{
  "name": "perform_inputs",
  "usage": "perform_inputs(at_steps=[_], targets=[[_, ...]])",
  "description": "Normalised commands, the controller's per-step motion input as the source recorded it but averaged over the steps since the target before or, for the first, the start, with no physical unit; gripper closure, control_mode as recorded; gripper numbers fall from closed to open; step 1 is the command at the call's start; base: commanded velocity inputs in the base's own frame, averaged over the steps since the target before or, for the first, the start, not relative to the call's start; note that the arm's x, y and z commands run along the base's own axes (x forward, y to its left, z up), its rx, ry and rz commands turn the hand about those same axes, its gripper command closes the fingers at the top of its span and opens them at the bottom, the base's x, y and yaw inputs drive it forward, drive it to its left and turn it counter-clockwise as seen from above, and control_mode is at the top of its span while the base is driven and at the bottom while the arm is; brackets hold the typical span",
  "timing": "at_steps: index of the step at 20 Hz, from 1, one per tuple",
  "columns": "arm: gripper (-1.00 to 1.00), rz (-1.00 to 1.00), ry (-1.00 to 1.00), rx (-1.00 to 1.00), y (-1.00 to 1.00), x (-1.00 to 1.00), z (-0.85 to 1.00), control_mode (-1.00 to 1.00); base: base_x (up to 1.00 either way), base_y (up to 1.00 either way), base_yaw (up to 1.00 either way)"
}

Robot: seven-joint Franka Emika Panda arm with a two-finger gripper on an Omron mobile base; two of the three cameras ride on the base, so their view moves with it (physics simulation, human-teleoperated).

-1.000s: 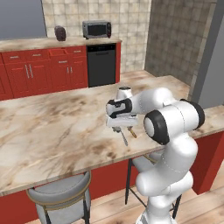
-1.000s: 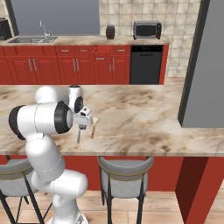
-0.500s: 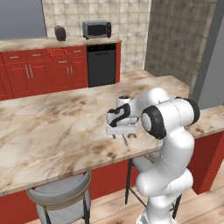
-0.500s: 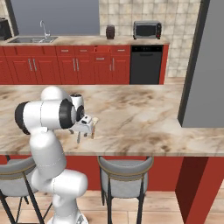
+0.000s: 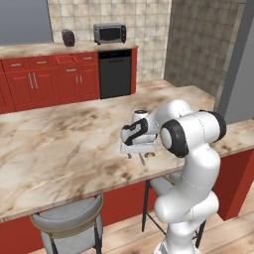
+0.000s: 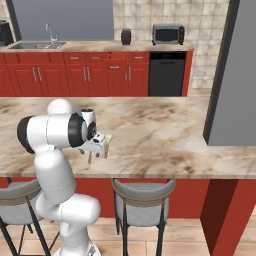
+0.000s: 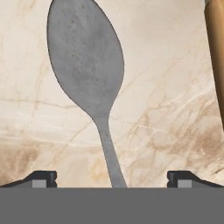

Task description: Pick up the metallic utensils from the counter and place them in the open drawer. Make sure not to pick up any wooden utensils.

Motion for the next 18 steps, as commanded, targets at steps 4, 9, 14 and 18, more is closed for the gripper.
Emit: perform_inputs(at_steps=[4, 9, 14, 18], targets=[[1.00, 0.00, 0.00, 0.00, 0.00, 0.00, 0.00, -1.00, 0.00, 0.00, 0.00], [1.00, 0.00, 0.00, 0.00, 0.00, 0.00, 0.00, -1.00, 0.00, 0.00, 0.00], [1.00, 0.00, 0.00, 0.00, 0.00, -0.01, 0.00, -1.00, 0.00, 0.00, 0.00], [1.00, 0.00, 0.00, 0.00, 0.00, 0.00, 0.23, -1.00, 0.00, 0.00, 0.00]])
